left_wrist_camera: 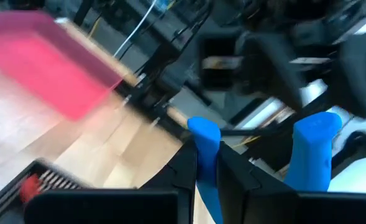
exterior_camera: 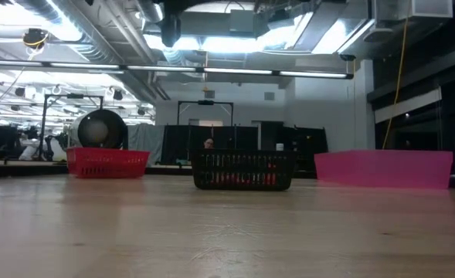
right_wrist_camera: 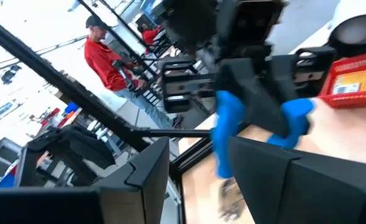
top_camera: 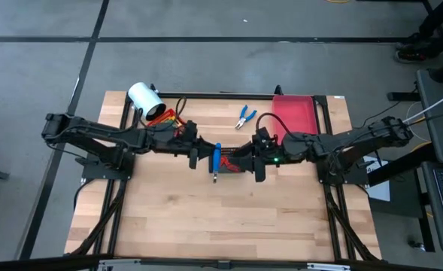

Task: Pick & Place School Supplies
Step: Put the bottom blue hole puncher into the pink bin

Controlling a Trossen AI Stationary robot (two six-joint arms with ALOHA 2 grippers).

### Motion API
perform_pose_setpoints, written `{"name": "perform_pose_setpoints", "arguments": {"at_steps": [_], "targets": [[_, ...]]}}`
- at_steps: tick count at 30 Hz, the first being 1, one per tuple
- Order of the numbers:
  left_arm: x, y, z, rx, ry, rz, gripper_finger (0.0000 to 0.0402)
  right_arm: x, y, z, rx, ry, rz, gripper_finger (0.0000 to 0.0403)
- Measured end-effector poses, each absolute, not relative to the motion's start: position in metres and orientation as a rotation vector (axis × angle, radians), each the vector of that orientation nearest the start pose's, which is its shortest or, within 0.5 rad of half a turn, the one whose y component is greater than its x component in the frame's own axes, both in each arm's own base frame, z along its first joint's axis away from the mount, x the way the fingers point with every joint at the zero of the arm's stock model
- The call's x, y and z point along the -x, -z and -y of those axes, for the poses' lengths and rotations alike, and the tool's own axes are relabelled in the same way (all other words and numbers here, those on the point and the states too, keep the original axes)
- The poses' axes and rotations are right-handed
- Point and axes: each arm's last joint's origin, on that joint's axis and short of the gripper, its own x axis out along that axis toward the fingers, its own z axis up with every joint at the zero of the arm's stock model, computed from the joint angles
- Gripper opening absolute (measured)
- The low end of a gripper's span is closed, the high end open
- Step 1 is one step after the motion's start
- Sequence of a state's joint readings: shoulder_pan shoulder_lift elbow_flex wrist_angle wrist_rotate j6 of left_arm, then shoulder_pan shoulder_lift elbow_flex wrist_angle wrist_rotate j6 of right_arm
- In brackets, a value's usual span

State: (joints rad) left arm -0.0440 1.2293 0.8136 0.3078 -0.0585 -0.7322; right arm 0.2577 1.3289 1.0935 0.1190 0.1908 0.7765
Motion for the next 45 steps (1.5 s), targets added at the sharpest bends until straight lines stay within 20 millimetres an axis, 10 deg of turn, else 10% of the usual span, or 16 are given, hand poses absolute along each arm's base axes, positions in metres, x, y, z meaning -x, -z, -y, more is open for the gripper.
{"name": "perform_pose_setpoints", "arguments": {"at_steps": [19,29,45], "targets": [[-0.320,-0.303,0.010,0.693,0.006,-0.137,0.0029,-0.310,-0.338,-0.055,-0.731,-0.026,-0.181,0.0166],[-0.323,-0.309,0.002,0.654,0.014,-0.110,0.0045,-0.309,-0.339,-0.060,-0.715,-0.047,-0.182,0.0040],[-0.243,-0.387,-0.021,0.305,-0.081,0.165,0.0144,-0.308,-0.341,-0.051,-0.663,-0.017,-0.159,0.0039]]}}
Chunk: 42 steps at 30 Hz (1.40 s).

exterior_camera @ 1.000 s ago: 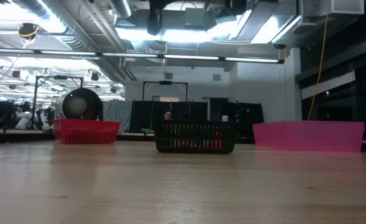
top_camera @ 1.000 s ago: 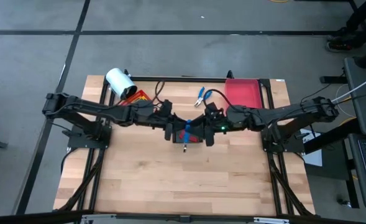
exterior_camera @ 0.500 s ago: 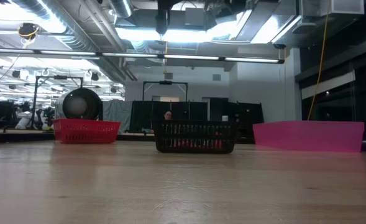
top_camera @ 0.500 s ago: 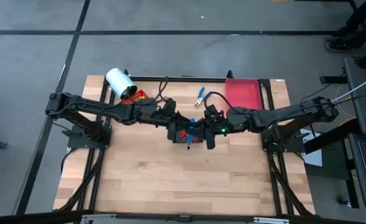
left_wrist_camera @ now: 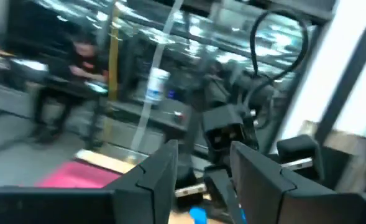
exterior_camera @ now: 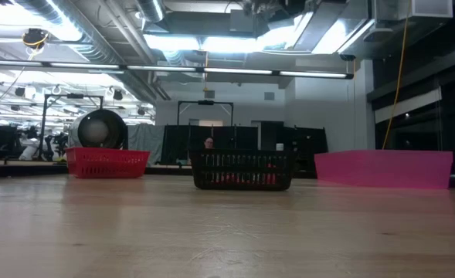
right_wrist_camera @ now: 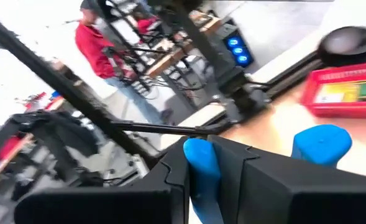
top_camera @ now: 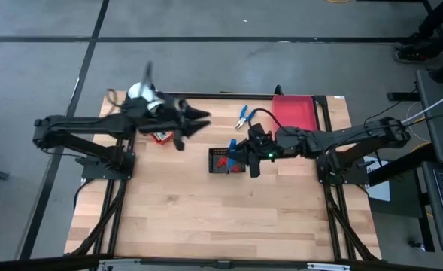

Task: Pick & Place School Supplies
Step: Put the bottom blue hole puncher into the pink bin, then put the blue hole puncher into the large red bin

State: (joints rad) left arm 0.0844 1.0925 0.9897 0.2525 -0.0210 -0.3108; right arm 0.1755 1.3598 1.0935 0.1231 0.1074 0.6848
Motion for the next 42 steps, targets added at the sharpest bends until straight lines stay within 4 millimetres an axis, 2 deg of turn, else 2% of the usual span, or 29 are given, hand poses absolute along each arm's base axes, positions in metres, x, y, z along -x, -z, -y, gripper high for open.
{"name": "perform_pose_setpoints", "arguments": {"at_steps": [3,8,11,13,17,20,25,33,38,42], "targets": [[-0.216,-0.390,-0.020,0.282,-0.204,0.095,0.0148,-0.299,-0.341,-0.037,-0.630,0.080,-0.208,0.0039],[-0.185,-0.370,-0.010,0.380,-0.390,-0.163,0.0144,-0.265,-0.328,0.002,-0.574,0.432,-0.431,0.0039],[-0.181,-0.357,0.000,0.415,-0.412,-0.281,0.0142,-0.239,-0.316,0.035,-0.628,0.673,-0.597,0.0039],[-0.185,-0.352,0.006,0.416,-0.410,-0.310,0.0142,-0.220,-0.309,0.059,-0.671,0.815,-0.698,0.0039],[-0.196,-0.346,0.016,0.403,-0.407,-0.334,0.0141,-0.191,-0.304,0.099,-0.719,0.997,-0.790,0.0039],[-0.205,-0.341,0.019,0.400,-0.404,-0.350,0.0141,-0.179,-0.300,0.126,-0.783,1.026,-0.793,0.0039],[-0.218,-0.338,0.022,0.407,-0.396,-0.339,0.0143,-0.167,-0.268,0.164,-0.857,1.070,-0.917,0.0039],[-0.222,-0.339,0.022,0.431,-0.393,-0.305,0.0150,-0.166,-0.226,0.195,-0.967,1.024,-1.006,0.0043],[-0.222,-0.339,0.024,0.443,-0.393,-0.300,0.0150,-0.165,-0.209,0.208,-1.028,1.030,-1.044,0.0108],[-0.222,-0.341,0.028,0.441,-0.406,-0.276,0.0150,-0.167,-0.209,0.212,-1.018,1.015,-1.008,0.0148]]}}
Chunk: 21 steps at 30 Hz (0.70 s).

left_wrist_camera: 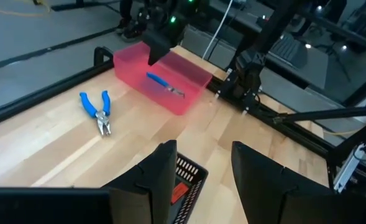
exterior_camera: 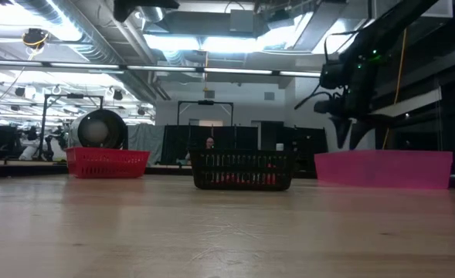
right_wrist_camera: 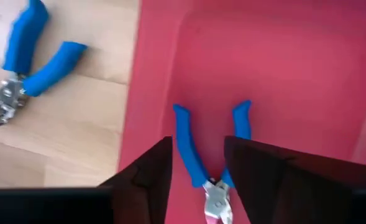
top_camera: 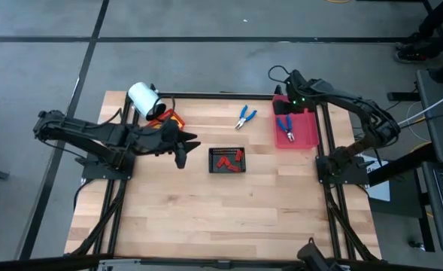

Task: Pick & Place School Supplies
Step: Put the blue hole puncher into the large red bin

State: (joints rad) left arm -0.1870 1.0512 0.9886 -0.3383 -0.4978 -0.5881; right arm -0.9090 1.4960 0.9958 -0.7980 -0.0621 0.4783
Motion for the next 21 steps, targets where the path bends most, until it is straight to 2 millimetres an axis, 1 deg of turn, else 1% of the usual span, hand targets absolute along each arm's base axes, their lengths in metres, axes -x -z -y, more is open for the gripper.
{"name": "perform_pose_setpoints", "arguments": {"at_steps": [3,5,6,8,10,11,12,13,14,15,17,19,21], "targets": [[-0.221,-0.343,0.033,0.419,-0.414,-0.246,0.0148,-0.172,-0.215,0.213,-0.990,0.984,-0.937,0.0161],[-0.221,-0.345,0.037,0.393,-0.422,-0.222,0.0148,-0.178,-0.222,0.213,-0.980,0.914,-0.853,0.0163],[-0.221,-0.346,0.039,0.378,-0.427,-0.210,0.0149,-0.182,-0.227,0.212,-0.979,0.851,-0.803,0.0163],[-0.220,-0.349,0.044,0.342,-0.432,-0.186,0.0150,-0.198,-0.242,0.206,-0.946,0.654,-0.671,0.0160],[-0.219,-0.351,0.047,0.312,-0.451,-0.162,0.0150,-0.219,-0.257,0.196,-0.893,0.430,-0.549,0.0155],[-0.218,-0.351,0.048,0.304,-0.469,-0.156,0.0149,-0.229,-0.262,0.190,-0.895,0.367,-0.507,0.0151],[-0.218,-0.351,0.049,0.295,-0.493,-0.153,0.0148,-0.236,-0.263,0.184,-0.950,0.382,-0.496,0.0146],[-0.217,-0.350,0.048,0.287,-0.517,-0.155,0.0147,-0.240,-0.260,0.179,-1.027,0.446,-0.528,0.0139],[-0.216,-0.349,0.048,0.284,-0.546,-0.157,0.0146,-0.243,-0.254,0.177,-1.072,0.508,-0.597,0.0132],[-0.215,-0.348,0.047,0.291,-0.573,-0.158,0.0145,-0.244,-0.245,0.178,-1.073,0.576,-0.691,0.0124],[-0.214,-0.346,0.046,0.307,-0.609,-0.155,0.0144,-0.247,-0.227,0.179,-1.010,0.685,-0.908,0.0110],[-0.214,-0.346,0.046,0.309,-0.611,-0.153,0.0144,-0.257,-0.218,0.179,-0.909,0.655,-1.028,0.0098],[-0.214,-0.346,0.046,0.303,-0.608,-0.156,0.0144,-0.271,-0.212,0.177,-0.777,0.512,-1.089,0.0092]]}}
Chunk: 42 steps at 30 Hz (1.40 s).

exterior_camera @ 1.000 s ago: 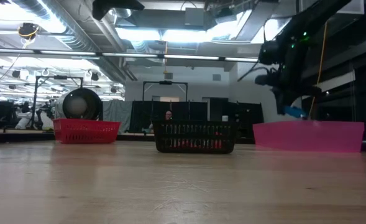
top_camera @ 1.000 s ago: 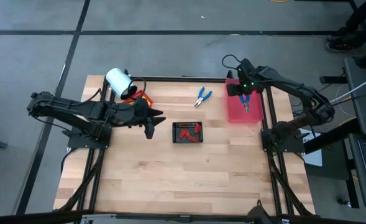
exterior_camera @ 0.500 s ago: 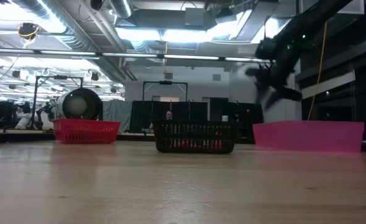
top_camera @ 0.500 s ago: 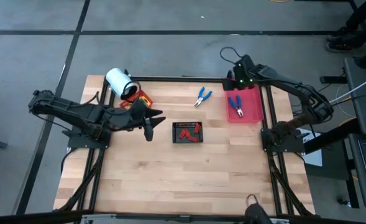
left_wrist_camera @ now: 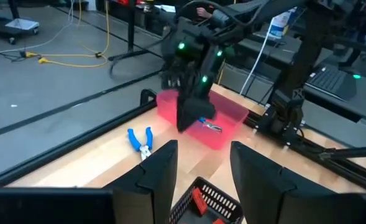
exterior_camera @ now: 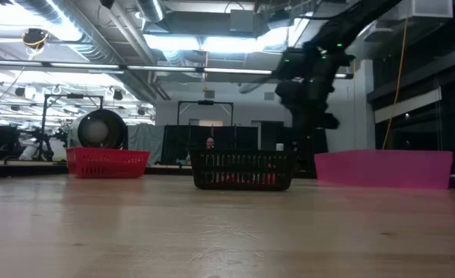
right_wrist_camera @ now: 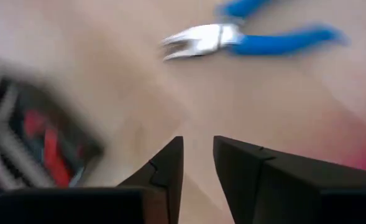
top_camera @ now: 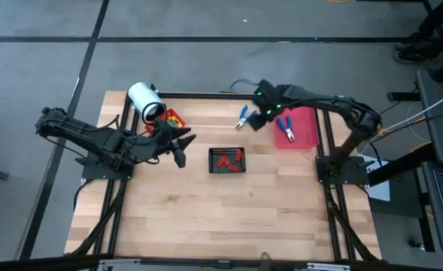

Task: Pick & Place School Supplies
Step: Put the blue hole puncher into the large red bin

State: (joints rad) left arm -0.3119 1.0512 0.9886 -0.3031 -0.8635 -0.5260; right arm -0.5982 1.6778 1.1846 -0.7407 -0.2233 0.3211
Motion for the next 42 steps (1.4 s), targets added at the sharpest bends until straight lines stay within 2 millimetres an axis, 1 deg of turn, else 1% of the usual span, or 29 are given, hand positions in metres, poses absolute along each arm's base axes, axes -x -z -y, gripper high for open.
{"name": "perform_pose_setpoints", "arguments": {"at_steps": [3,7,10,12,14,16,18,22,28,34,37,42], "targets": [[-0.215,-0.346,0.046,0.317,-0.591,-0.160,0.0144,-0.293,-0.213,0.172,-0.513,0.322,-1.138,0.0089],[-0.215,-0.346,0.048,0.358,-0.563,-0.161,0.0144,-0.310,-0.227,0.168,-0.118,0.230,-1.180,0.0089],[-0.214,-0.346,0.052,0.374,-0.546,-0.160,0.0144,-0.317,-0.237,0.167,0.162,0.108,-1.179,0.0089],[-0.213,-0.346,0.054,0.374,-0.541,-0.160,0.0144,-0.319,-0.240,0.169,0.339,0.013,-1.157,0.0089],[-0.213,-0.346,0.055,0.376,-0.539,-0.158,0.0144,-0.319,-0.240,0.172,0.455,-0.054,-1.156,0.0089],[-0.213,-0.346,0.055,0.383,-0.546,-0.153,0.0144,-0.320,-0.236,0.177,0.504,-0.078,-1.155,0.0089],[-0.212,-0.346,0.056,0.384,-0.550,-0.150,0.0144,-0.319,-0.227,0.183,0.509,-0.105,-1.188,0.0089],[-0.213,-0.346,0.055,0.386,-0.570,-0.141,0.0144,-0.319,-0.213,0.193,0.504,-0.171,-1.195,0.0089],[-0.213,-0.346,0.056,0.395,-0.569,-0.139,0.0144,-0.324,-0.186,0.198,0.478,-0.243,-1.229,0.0089],[-0.212,-0.344,0.057,0.410,-0.544,-0.156,0.0144,-0.327,-0.163,0.202,0.501,-0.308,-1.274,0.0089],[-0.213,-0.344,0.058,0.435,-0.525,-0.162,0.0144,-0.325,-0.157,0.208,0.529,-0.309,-1.301,0.0089],[-0.214,-0.342,0.061,0.452,-0.511,-0.170,0.0144,-0.319,-0.158,0.222,0.532,-0.273,-1.297,0.0089]]}}
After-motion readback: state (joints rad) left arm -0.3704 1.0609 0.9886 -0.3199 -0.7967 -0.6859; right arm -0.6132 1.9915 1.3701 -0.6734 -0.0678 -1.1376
